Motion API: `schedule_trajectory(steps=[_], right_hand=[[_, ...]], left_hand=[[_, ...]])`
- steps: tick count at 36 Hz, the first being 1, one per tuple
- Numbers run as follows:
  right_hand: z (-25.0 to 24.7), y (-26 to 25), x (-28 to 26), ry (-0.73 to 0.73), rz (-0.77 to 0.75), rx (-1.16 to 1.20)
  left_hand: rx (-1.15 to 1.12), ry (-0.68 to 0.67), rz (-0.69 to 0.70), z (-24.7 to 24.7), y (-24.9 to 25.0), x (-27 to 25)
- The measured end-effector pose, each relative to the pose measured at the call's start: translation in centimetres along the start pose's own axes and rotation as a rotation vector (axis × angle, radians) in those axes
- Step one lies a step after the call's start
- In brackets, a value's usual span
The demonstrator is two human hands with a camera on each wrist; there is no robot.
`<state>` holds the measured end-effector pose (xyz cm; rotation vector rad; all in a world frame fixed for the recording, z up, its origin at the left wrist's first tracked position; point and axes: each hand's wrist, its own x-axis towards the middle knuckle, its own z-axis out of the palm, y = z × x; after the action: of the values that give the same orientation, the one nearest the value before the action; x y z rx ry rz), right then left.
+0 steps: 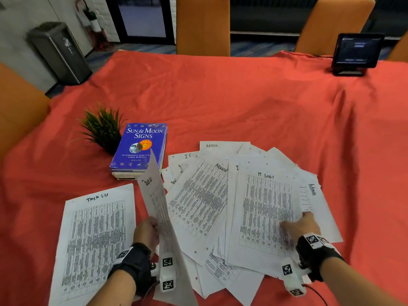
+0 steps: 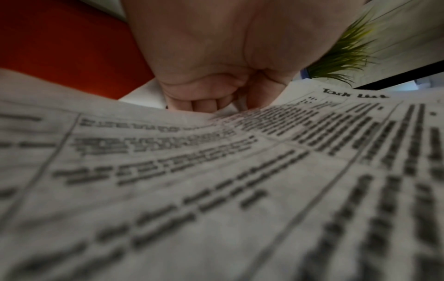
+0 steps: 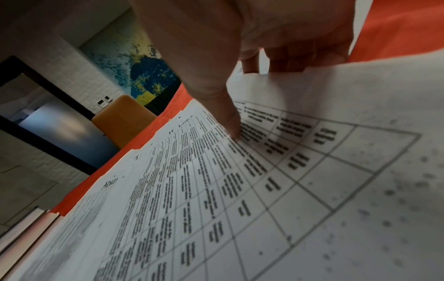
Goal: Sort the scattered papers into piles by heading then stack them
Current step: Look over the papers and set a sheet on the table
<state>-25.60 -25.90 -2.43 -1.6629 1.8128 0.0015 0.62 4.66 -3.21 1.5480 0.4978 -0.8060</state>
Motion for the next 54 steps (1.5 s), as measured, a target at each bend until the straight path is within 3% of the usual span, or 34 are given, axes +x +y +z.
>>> schedule_trajectory(steps=[6,14,19,24,30,40,46,54], right_hand=[[0.1,0.8,0.7,0.113,-0.081,0.018],[-0.2,-0.2,-0.1,0.125,-0.114,0.195],[-0.2,-0.5,-0.5,0.038,-0.080,0.167],[-0.1,0.2,-0.9,0.012,-0.072,0.154],[0.3,0.8,-0.9,0.000,-0.090,0.139],[0.8,0.5,-0.5,-0.001,-0.099,0.132],[0.9,0.6,-0.2,-0.005,-0.101,0.137],[0.0,0.2,0.2,-0.018,-0.139,0.124]], left_hand=[[0.252,0.005,0.208,0.6,1.4,0.0],[0.543,-0.021,0.424,4.0,4.3,1.8],[0.927,0.035,0.442,6.4,5.5,3.4],[1.110,0.015,0.415,7.6,5.9,4.0],[1.226,0.054,0.486,8.0,6.0,3.8],[1.241,0.042,0.782,9.1,4.6,2.3],[1.269,-0.078,0.736,10.1,5.2,1.5],[0.915,-0.037,0.573,8.5,7.4,2.8]])
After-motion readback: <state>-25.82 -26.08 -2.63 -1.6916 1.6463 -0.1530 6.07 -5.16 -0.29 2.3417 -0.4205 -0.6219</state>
